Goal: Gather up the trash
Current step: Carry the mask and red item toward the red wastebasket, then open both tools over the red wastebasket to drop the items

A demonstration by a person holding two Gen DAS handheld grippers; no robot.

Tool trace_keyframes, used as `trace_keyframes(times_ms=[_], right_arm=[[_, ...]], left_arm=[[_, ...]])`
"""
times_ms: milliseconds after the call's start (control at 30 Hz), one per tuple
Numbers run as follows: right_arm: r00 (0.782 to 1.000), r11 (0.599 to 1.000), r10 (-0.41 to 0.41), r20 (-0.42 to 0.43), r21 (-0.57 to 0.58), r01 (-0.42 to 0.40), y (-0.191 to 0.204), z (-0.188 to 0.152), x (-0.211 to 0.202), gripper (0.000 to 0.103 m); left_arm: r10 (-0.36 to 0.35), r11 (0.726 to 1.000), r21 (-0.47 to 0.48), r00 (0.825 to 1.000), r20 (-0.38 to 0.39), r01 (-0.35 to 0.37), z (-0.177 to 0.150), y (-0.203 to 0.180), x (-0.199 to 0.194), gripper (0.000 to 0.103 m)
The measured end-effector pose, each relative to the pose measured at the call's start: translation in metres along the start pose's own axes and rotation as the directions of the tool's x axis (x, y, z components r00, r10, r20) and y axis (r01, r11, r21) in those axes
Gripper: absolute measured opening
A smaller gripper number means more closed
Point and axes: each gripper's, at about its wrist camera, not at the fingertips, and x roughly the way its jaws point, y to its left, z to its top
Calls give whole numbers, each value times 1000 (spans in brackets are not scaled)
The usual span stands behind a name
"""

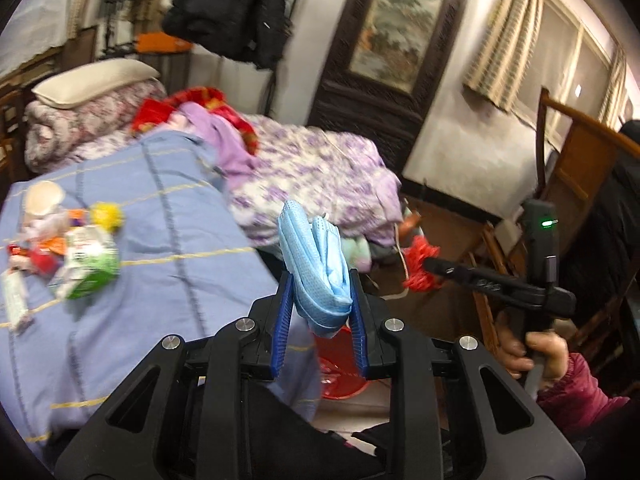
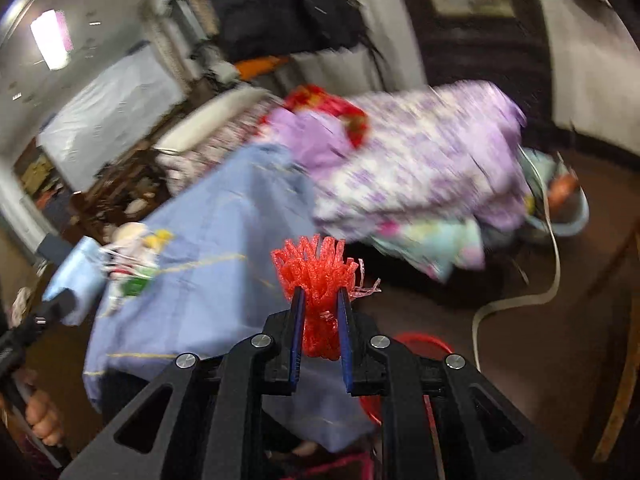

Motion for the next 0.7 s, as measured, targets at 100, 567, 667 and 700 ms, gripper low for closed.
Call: trace_keyframes(times_ms=[100, 567, 667, 700], right_arm=[[996, 997, -16, -91, 80, 23, -37, -14, 35, 16], [992, 947, 47, -118, 321, -7, -127, -36, 91, 46], [999, 933, 31, -38, 360, -15, -145, -28, 70, 48], [999, 931, 27, -19, 364, -18, -148, -25, 66, 49]], left_arm=[[-13, 999, 28, 998, -54, 15, 1, -11, 31, 28], [-68, 990, 100, 957, -281, 99, 1, -54, 160, 28], [-77, 985, 119, 941, -330, 122, -6, -64, 183, 28], [-78, 983, 128, 934, -349, 130, -9, -69, 191, 28]])
